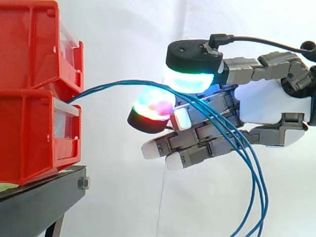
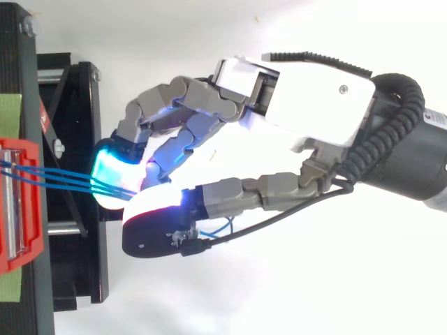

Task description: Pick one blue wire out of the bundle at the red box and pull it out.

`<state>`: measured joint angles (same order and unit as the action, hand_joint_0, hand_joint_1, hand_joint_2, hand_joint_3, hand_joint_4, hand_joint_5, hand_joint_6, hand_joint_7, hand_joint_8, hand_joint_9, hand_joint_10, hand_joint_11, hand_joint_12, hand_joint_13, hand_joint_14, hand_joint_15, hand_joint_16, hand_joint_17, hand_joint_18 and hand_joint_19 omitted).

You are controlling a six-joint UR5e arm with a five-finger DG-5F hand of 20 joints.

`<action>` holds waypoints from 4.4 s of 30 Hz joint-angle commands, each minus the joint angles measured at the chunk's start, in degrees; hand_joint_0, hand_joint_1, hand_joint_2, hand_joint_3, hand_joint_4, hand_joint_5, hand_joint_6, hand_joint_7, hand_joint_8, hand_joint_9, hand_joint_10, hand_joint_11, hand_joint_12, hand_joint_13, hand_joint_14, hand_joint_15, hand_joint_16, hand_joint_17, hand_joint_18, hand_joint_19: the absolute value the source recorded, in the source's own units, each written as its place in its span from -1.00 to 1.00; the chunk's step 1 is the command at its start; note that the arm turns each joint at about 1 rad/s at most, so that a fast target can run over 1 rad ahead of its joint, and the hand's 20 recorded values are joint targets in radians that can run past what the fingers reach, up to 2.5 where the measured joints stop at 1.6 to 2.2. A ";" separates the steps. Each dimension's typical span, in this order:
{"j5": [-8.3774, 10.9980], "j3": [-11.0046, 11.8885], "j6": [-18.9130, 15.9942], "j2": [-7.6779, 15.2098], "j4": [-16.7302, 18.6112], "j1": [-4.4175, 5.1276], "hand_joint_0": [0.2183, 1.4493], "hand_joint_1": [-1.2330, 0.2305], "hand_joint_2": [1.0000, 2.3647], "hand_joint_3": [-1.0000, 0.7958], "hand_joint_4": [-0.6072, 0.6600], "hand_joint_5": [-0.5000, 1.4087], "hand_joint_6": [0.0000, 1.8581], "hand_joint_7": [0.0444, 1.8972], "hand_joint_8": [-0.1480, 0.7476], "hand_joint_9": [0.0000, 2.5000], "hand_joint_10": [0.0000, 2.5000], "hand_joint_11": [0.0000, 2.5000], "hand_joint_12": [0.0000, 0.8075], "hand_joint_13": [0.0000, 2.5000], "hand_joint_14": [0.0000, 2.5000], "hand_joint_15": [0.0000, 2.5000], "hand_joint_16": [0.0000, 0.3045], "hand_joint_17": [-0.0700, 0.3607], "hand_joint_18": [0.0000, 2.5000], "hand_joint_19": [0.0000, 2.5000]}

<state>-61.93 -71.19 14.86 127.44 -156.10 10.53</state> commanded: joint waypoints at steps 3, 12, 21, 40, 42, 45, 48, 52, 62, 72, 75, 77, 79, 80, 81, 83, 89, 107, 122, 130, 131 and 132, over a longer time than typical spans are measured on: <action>0.14 0.00 -0.27 -0.09 0.00 0.02 -0.41 -0.34 -0.98 -0.08 0.39 -0.60 -0.17 -0.10 -0.09 -0.16 -0.98 -0.49 -0.06 -0.55 -0.99 -0.74 -0.60 -0.04 -0.64 -0.58; -0.65 0.00 -0.36 0.00 -0.53 0.11 -0.37 -0.19 -0.98 -0.03 0.34 -0.58 -0.20 -0.06 -0.08 -0.09 -0.98 -0.36 -0.04 -0.53 -0.99 -0.71 -0.60 -0.03 -0.64 -0.58; -1.53 0.00 -0.36 0.00 -0.53 0.02 -0.37 -0.38 -0.98 -0.04 0.34 -0.64 -0.06 -0.27 -0.05 -0.07 -0.98 -0.24 -0.04 -0.53 -0.99 -0.70 -0.60 -0.05 -0.64 -0.59; -2.49 0.00 -0.36 0.00 -0.35 -0.33 -0.24 -0.20 -0.98 0.10 0.56 -0.54 -0.43 0.31 -0.08 -0.09 -0.98 -0.47 -0.05 -0.50 -0.99 -0.71 -0.60 -0.04 -0.62 -0.58; -2.49 0.00 -0.36 0.00 -0.35 -0.33 -0.24 -0.21 -0.98 0.09 0.54 -0.55 -0.40 0.23 -0.07 -0.10 -0.98 -0.44 -0.05 -0.51 -0.99 -0.71 -0.61 -0.05 -0.62 -0.58; -2.49 0.00 -0.36 0.00 -0.35 -0.33 -0.30 -0.40 -0.98 0.01 0.50 -0.59 -0.28 0.02 -0.06 -0.12 -0.98 -0.37 -0.05 -0.51 -0.99 -0.70 -0.61 -0.05 -0.62 -0.59; -2.58 0.00 -0.36 0.00 -0.35 -0.33 -0.32 -0.43 -0.97 -0.02 0.51 -0.61 -0.22 -0.08 -0.09 -0.12 -0.98 -0.36 -0.07 -0.52 -0.99 -0.70 -0.62 -0.07 -0.63 -0.59; -2.49 0.00 -0.36 0.00 -0.35 -0.33 -0.30 -0.45 -0.97 -0.02 0.44 -0.61 -0.19 -0.18 -0.10 -0.13 -0.98 -0.33 -0.08 -0.53 -0.99 -0.70 -0.63 -0.09 -0.63 -0.59; -2.58 0.00 -0.36 0.00 -0.26 -0.33 -0.24 -0.57 -0.97 -0.14 0.52 -0.65 -0.09 -0.37 -0.11 -0.18 -0.98 -0.29 -0.10 -0.54 -0.99 -0.70 -0.63 -0.09 -0.62 -0.61; -3.11 0.00 -0.45 0.00 -0.26 -0.42 -0.35 -0.44 -0.98 -0.03 0.51 -0.63 -0.12 -0.26 -0.09 -0.16 -0.98 -0.39 -0.05 -0.52 -0.99 -0.71 -0.60 -0.04 -0.60 -0.59; -3.11 0.00 -0.45 0.00 -0.26 -0.42 -0.37 -0.36 -0.99 0.05 0.56 -0.59 -0.22 -0.11 -0.03 -0.13 -0.98 -0.48 0.01 -0.50 -0.99 -0.71 -0.55 0.04 -0.58 -0.58; -3.11 0.00 -0.45 0.00 -0.26 -0.42 -0.37 -0.33 -0.99 0.06 0.59 -0.58 -0.27 -0.02 -0.03 -0.13 -0.98 -0.50 0.03 -0.50 -0.99 -0.71 -0.54 0.05 -0.58 -0.58; -3.11 0.00 -0.45 0.00 -0.26 -0.42 -0.34 -0.21 -0.97 0.07 0.62 -0.55 -0.37 0.15 -0.03 -0.12 -0.98 -0.53 0.04 -0.50 -0.99 -0.72 -0.54 0.06 -0.58 -0.58; -3.11 0.00 -0.45 0.00 -0.26 -0.42 -0.34 -0.20 -0.97 0.06 0.63 -0.55 -0.38 0.16 -0.03 -0.11 -0.98 -0.53 0.04 -0.50 -0.99 -0.71 -0.54 0.06 -0.58 -0.58; -3.11 0.00 -0.45 0.00 -0.26 -0.42 -0.33 -0.20 -1.00 0.07 0.62 -0.54 -0.39 0.19 -0.03 -0.11 -0.98 -0.52 0.04 -0.50 -0.99 -0.71 -0.54 0.06 -0.58 -0.58; -3.20 0.00 -0.45 0.00 -0.26 -0.42 -0.35 -0.30 -0.99 0.06 0.50 -0.56 -0.37 0.14 -0.03 -0.11 -0.98 -0.48 0.03 -0.50 -0.99 -0.71 -0.55 0.04 -0.59 -0.58; -3.11 0.00 -0.45 0.00 -0.26 -0.51 -0.36 -0.48 -0.98 -0.15 0.40 -0.64 -0.10 -0.27 -0.12 -0.14 -0.98 -0.31 -0.09 -0.53 -0.99 -0.69 -0.63 -0.08 -0.64 -0.56; -3.64 0.00 -0.45 0.00 -0.26 -0.60 -0.32 -0.51 -0.99 -0.31 0.26 -0.62 -0.10 -0.13 -0.14 -0.11 -0.98 -0.37 -0.11 -0.50 -0.99 -0.70 -0.64 -0.10 -0.61 -0.57; -3.64 0.00 -0.45 0.00 -0.26 -0.60 -0.32 -0.16 -0.97 -0.13 0.38 -0.52 -0.46 0.36 -0.13 -0.06 -0.98 -0.47 -0.12 -0.49 -0.99 -0.69 -0.64 -0.10 -0.62 -0.53; -3.64 0.00 -0.45 0.00 -0.26 -0.60 -0.39 -0.40 -0.98 -0.08 0.37 -0.60 -0.22 -0.08 -0.09 -0.04 -0.98 -0.25 -0.04 -0.49 -0.99 -0.68 -0.61 -0.05 -0.60 -0.54; -3.64 0.00 -0.45 0.00 -0.26 -0.60 -0.39 -0.41 -0.98 -0.09 0.36 -0.61 -0.20 -0.10 -0.08 -0.04 -0.98 -0.23 -0.04 -0.49 -0.99 -0.68 -0.61 -0.06 -0.60 -0.54; -3.64 0.00 -0.45 0.00 -0.26 -0.60 -0.38 -0.43 -0.98 -0.10 0.37 -0.62 -0.16 -0.17 -0.09 -0.04 -0.98 -0.23 -0.06 -0.50 -0.99 -0.68 -0.62 -0.07 -0.60 -0.54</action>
<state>-65.57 -71.19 14.42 127.45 -156.36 9.93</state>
